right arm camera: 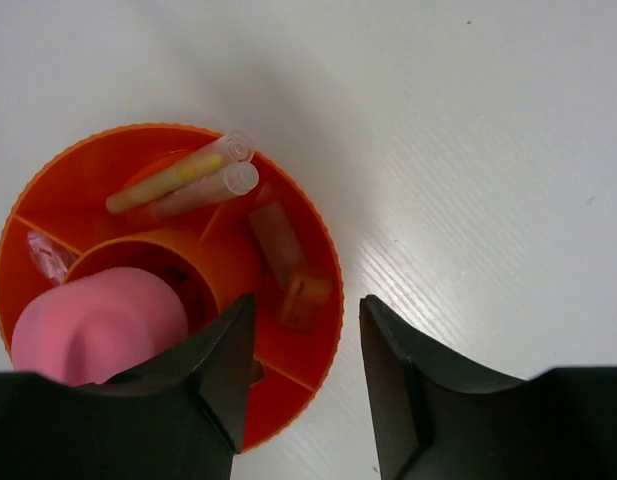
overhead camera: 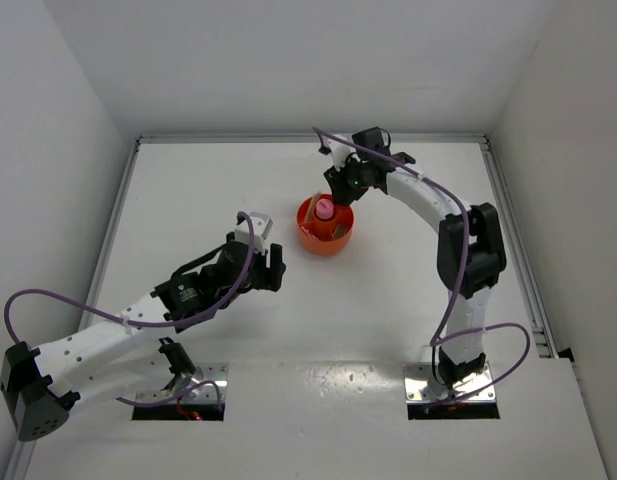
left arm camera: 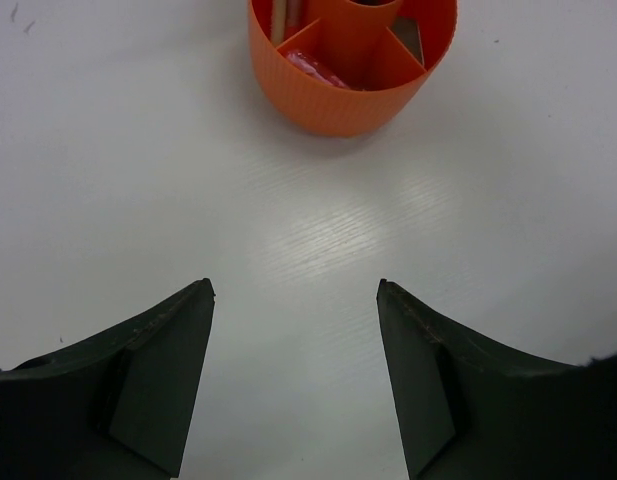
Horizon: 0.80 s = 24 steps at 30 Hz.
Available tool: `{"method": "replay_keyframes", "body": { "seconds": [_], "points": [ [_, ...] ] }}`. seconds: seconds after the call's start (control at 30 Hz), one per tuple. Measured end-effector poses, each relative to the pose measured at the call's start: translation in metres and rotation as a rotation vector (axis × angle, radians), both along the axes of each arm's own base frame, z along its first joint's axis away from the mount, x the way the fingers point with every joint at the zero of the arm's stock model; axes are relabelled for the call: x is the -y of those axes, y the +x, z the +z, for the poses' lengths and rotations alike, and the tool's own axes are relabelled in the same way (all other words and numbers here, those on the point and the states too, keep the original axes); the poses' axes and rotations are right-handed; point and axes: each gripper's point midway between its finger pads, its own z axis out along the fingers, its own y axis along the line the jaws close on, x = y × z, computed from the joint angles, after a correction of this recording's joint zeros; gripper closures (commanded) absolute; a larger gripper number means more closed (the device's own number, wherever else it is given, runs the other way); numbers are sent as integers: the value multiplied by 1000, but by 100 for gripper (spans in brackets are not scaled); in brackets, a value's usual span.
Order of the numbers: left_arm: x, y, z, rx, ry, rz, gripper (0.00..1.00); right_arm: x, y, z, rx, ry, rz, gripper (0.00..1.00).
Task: Sort the stationery into containers
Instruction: Place the stationery in the storage box, then reset both arms
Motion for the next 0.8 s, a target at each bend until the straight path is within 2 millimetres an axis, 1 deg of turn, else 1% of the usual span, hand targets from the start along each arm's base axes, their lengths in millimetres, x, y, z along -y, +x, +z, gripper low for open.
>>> {"method": "replay_keyframes", "body": {
  "seconds": [0.03,0.07,0.1,0.13,0.2,0.23,0.27,0.3,0.33,0.37,0.4,0.43,0.47,0.5,0.53,0.6,0.7,0.77,0.8],
  "points": [
    [0,0,0,0,0,0,28,1,0,5,9,4,-3,62],
    [0,0,0,0,0,0,30,1,0,10,19,8,-5,73],
    [0,0,0,0,0,0,35,3,0,17,33,11,-10,100],
    [0,0,0,0,-1,1,53,6,-1,26,51,10,-27,100],
    [0,0,0,-2,-2,2,81,13,-1,40,101,1,-57,100],
    [-1,0,0,2,9,-2,100,22,-3,51,140,-11,-97,96],
    [0,0,1,-2,1,4,100,29,-4,59,170,-19,-126,79],
    [-1,1,2,2,12,2,100,39,-6,67,209,-33,-178,59],
    [-1,2,3,2,21,8,100,52,-11,78,253,-46,-238,22],
    [-1,5,5,2,28,15,100,65,-14,87,301,-49,-293,8],
    [-2,8,6,-9,49,28,96,78,-21,95,344,-49,-344,1],
    [-2,14,8,-19,63,44,38,91,-30,99,369,-46,-390,0],
    [-3,22,10,-26,80,60,14,103,-42,100,381,-43,-426,0],
    [-6,33,11,-41,85,93,1,114,-55,97,378,-47,-453,0],
    [-10,44,11,-56,83,122,0,123,-66,94,373,-48,-479,0],
    [-28,67,3,-106,74,188,0,135,-86,83,357,-58,-507,0],
    [-55,96,-16,-186,72,258,0,151,-119,65,364,-82,-526,0],
    [-62,104,-31,-234,67,259,0,165,-141,55,384,-99,-544,0],
    [-62,105,-36,-252,65,247,0,170,-149,52,398,-103,-556,0]
  ]
}}
